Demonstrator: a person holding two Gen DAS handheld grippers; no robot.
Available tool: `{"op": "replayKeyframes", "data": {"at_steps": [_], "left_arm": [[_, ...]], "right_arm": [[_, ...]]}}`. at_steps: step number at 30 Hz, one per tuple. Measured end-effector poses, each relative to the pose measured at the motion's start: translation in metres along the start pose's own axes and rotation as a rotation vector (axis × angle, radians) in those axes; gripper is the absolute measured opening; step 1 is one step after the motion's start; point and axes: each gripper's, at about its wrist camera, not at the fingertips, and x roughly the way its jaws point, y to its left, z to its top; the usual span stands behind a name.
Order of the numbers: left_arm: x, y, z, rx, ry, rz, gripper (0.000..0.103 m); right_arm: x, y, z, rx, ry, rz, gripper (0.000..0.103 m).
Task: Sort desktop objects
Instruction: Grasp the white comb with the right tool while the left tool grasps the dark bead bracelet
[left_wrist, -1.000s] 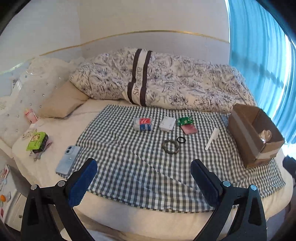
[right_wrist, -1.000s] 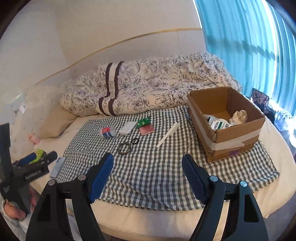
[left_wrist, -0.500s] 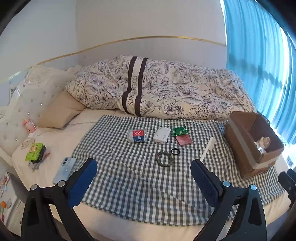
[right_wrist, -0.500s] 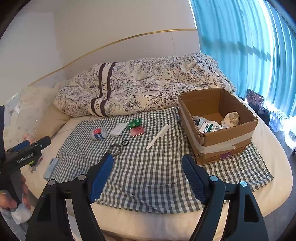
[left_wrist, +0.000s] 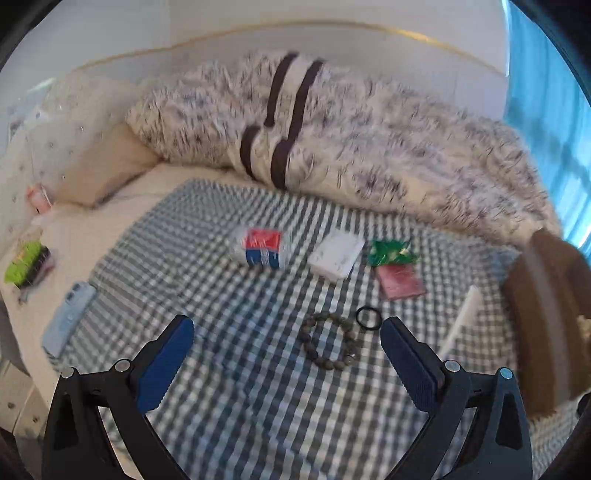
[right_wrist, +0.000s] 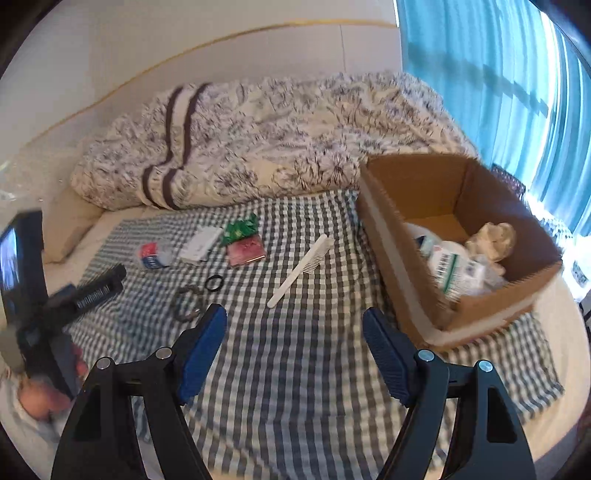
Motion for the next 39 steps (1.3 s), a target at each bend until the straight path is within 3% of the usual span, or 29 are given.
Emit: {"op": "replayKeyframes", "data": {"at_steps": [2, 5, 9, 11, 13, 14, 17, 19, 20, 21, 22, 23, 25, 27, 30, 39], "left_arm": [[0.027, -0.003, -0.012, 0.025, 0.033, 0.015, 0.103], [0.067, -0.006, -0.024, 0.048, 0.133, 0.026, 0.103], [0.097, -0.009, -0.035, 0.046, 0.125, 0.056, 0.103], [0.12, -0.01, -0.04, 0.054, 0.156, 0.063, 0.103], [0.143, -0.002, -0.048, 0.034, 0.209, 0.02, 0.103], [0.144, 0.006, -0.05, 0.003, 0.196, -0.02, 0.103], [0.138, 0.007, -0.052, 0.033, 0.179, -0.04, 0.098], [0.13, 0.0, -0.052, 0.08, 0.16, -0.064, 0.076], [0.123, -0.004, -0.052, 0.114, 0.14, -0.073, 0.048], [0.117, -0.009, -0.052, 0.146, 0.117, -0.069, 0.023], [0.111, -0.011, -0.053, 0.17, 0.096, -0.059, 0.018], [0.107, -0.011, -0.055, 0.178, 0.08, -0.056, 0.013], [0.099, -0.003, -0.059, 0.153, 0.075, -0.09, 0.012], [0.089, 0.003, -0.063, 0.148, 0.075, -0.123, 0.011], [0.072, 0.006, -0.07, 0.149, 0.062, -0.136, 0.011], [-0.013, 0.013, -0.086, 0.113, 0.024, -0.235, 0.011]], "right_arm": [[0.032, 0.002, 0.005, 0.01, 0.02, -0.016, 0.074], [0.086, 0.006, 0.006, 0.03, 0.073, -0.04, 0.065], [0.151, 0.013, 0.001, 0.084, 0.143, -0.057, 0.051], [0.185, 0.019, -0.004, 0.095, 0.175, -0.1, 0.05], [0.224, 0.023, -0.013, 0.098, 0.235, -0.142, 0.045], [0.231, 0.024, -0.018, 0.091, 0.233, -0.162, 0.046], [0.226, 0.04, -0.031, 0.029, 0.13, -0.249, 0.045], [0.222, 0.046, -0.036, 0.009, 0.1, -0.279, 0.044], [0.22, 0.045, -0.036, 0.014, 0.108, -0.269, 0.042], [0.217, 0.043, -0.034, 0.019, 0.117, -0.257, 0.033], [0.213, 0.042, -0.034, 0.011, 0.133, -0.26, 0.02], [0.21, 0.042, -0.033, -0.009, 0.156, -0.267, 0.017], [0.197, 0.039, -0.035, -0.009, 0.185, -0.231, 0.013], [0.175, 0.03, -0.041, 0.02, 0.206, -0.147, 0.013], [0.148, 0.022, -0.05, 0.023, 0.199, -0.097, 0.013], [0.073, 0.008, -0.083, 0.022, 0.176, -0.032, 0.013]]}}
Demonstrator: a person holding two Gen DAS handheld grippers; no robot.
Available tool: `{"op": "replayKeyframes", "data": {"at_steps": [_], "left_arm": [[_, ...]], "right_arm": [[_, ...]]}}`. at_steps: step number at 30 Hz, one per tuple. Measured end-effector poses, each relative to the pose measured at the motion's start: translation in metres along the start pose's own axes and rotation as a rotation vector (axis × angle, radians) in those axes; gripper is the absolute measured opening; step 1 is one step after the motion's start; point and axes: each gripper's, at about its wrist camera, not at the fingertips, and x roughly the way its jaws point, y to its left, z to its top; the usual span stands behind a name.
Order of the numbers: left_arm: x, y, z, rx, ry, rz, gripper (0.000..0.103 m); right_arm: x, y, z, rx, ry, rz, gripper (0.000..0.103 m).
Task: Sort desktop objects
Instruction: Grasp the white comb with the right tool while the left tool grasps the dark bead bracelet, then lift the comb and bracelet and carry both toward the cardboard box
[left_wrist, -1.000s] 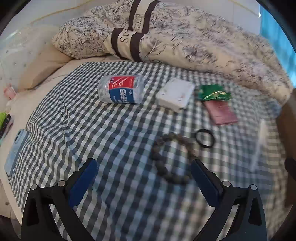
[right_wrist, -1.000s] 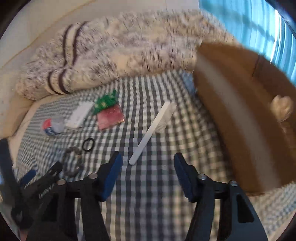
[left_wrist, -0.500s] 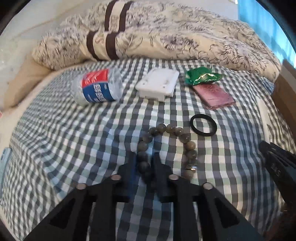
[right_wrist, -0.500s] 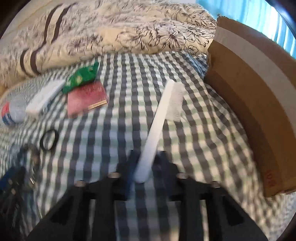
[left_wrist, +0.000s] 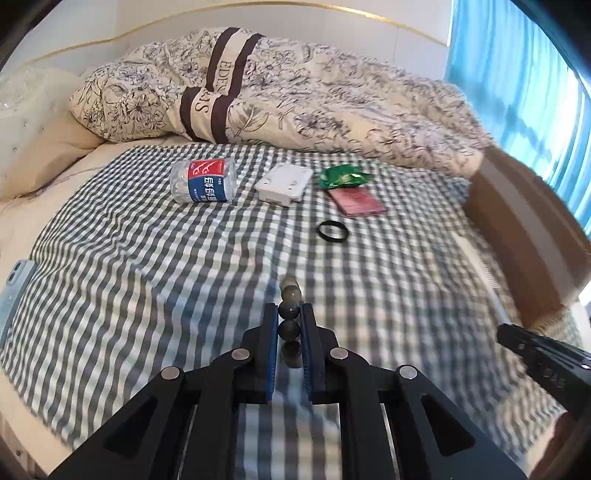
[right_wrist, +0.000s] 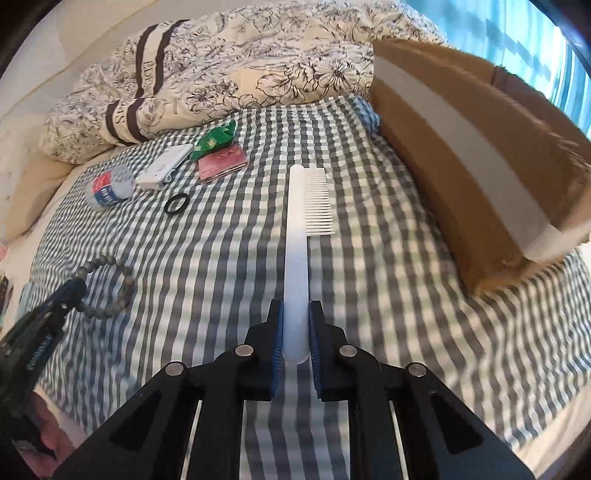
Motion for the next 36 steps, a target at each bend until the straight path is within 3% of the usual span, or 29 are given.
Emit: {"op": "replayKeyframes", "data": {"at_steps": [8, 17, 26, 36], "left_arm": [[-0.047, 0.012, -0.014, -0.025, -0.014, 0.037, 0.011], [-0.05, 0.006, -0.011, -0.032, -0.002, 0.02, 0.011], [-0.036, -0.028, 0.0, 0.038, -0.021, -0.014, 0.011], [-0.013, -0.044, 0.01, 0.065, 0.005, -0.029, 0.011]], "right_arm": [[-0.032, -0.007, -0.018, 0.017, -0.015, 0.07, 0.013], [-0.048, -0.022, -0.02, 0.039, -0.037, 0.099, 0.013], [-0.018, -0.028, -0.02, 0.028, 0.012, 0.07, 0.013], [0.046, -0.045, -0.03, 0.052, 0.18, 0.106, 0.011]]}}
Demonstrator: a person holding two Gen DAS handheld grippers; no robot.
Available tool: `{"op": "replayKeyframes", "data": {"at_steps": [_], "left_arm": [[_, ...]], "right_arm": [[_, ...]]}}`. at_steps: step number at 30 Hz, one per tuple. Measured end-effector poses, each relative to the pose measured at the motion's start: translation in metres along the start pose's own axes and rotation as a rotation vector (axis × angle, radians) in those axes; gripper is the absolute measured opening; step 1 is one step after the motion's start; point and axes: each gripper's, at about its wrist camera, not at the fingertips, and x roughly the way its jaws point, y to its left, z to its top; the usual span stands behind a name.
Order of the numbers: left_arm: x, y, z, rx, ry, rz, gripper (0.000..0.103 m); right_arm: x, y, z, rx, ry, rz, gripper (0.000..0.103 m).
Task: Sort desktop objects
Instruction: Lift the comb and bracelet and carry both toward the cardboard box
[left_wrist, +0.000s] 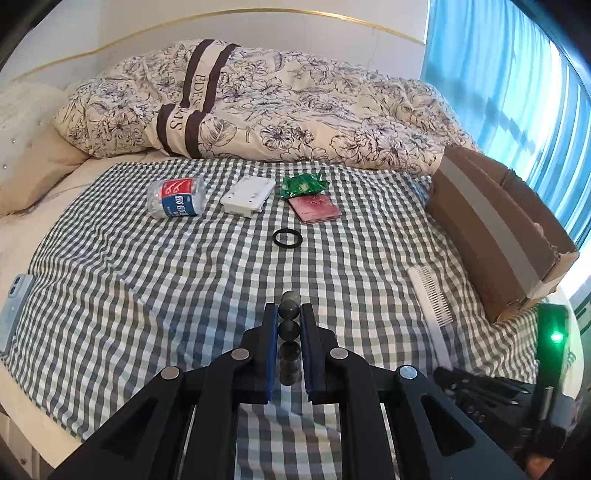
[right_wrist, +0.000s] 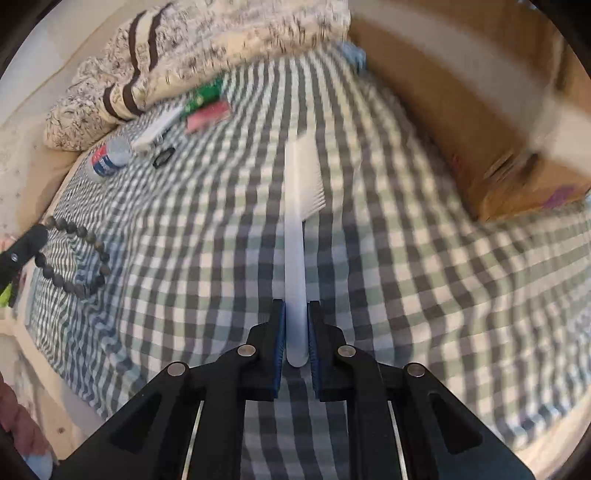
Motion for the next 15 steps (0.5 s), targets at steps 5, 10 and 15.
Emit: {"op": "replayKeyframes", "data": {"at_steps": [5, 10, 15], "left_arm": [[0.026, -0.004, -0.006, 0.0, 0.052, -0.008, 0.011], [0.046, -0.012, -0.013, -0.006, 0.089, -0.017, 0.011], [0.047, -0.021, -0.017, 0.014, 0.118, -0.012, 0.011]], "right_arm": [[0.006, -0.01, 0.006, -0.014, 0.032, 0.051, 0.01], [-0.001, 0.001, 0.002, -0.067, 0.003, 0.006, 0.006], [-0.018, 0.015, 0.003, -0.086, -0.029, 0.024, 0.004]]}}
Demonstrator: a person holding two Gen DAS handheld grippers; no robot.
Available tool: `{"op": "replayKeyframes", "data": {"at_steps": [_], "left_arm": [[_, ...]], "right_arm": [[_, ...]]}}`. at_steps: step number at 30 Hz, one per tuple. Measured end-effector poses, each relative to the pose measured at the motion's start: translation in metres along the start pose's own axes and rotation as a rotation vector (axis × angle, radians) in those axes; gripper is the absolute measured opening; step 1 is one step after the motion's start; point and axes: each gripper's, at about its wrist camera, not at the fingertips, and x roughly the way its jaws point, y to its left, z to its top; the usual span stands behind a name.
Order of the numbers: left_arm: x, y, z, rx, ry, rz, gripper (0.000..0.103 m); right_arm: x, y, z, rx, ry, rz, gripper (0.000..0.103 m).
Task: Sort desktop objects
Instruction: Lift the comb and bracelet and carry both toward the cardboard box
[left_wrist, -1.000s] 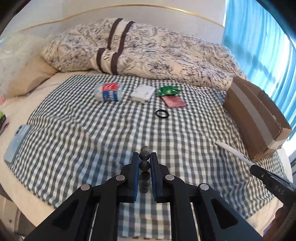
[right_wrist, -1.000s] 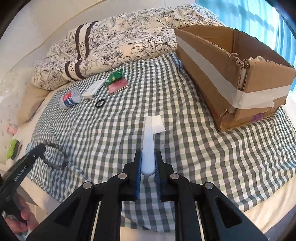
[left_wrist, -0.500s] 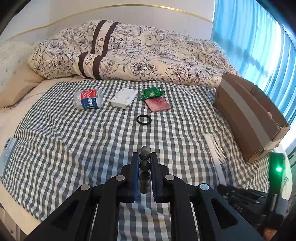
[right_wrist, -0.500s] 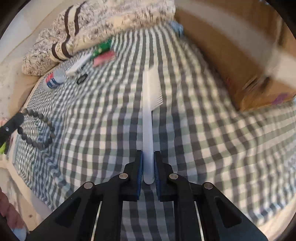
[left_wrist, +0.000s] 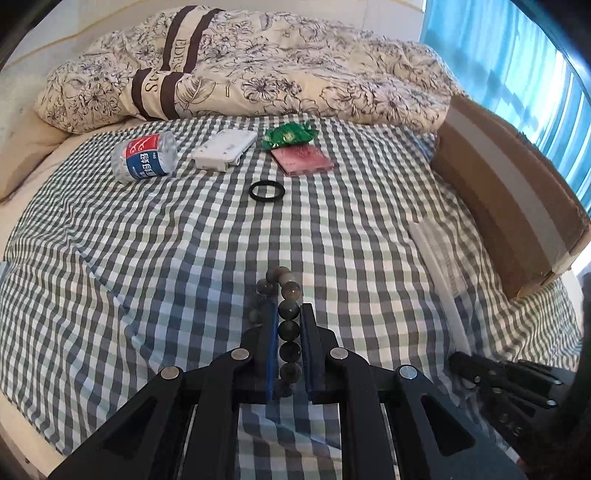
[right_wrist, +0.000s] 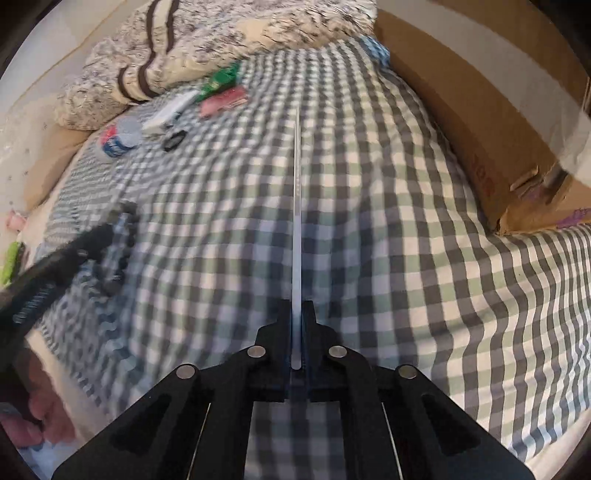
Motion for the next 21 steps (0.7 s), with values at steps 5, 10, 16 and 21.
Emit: {"op": "replayKeyframes", "data": {"at_steps": [5, 10, 16, 21], "left_arm": [[-0.027, -0.004, 0.003, 0.011, -0.039, -0.006, 0.011], [-0.066, -0.004, 0.009, 0.001, -0.091, -0.003, 0.011], [-0.106, -0.016, 0.008, 0.029, -0.155, -0.029, 0.011], [-0.126, -0.016, 0.005, 0.033, -0.182, -0.041, 0.011]], "right_arm": [[-0.03, 0.009, 0.006, 0.002, -0.06, 0.011, 0.004], [-0.071, 0.02, 0.002, 0.001, -0.164, 0.01, 0.004], [-0.123, 0.029, -0.007, -0.008, -0.263, -0.003, 0.004], [-0.13, 0.03, -0.012, -0.005, -0.258, -0.009, 0.004]]}}
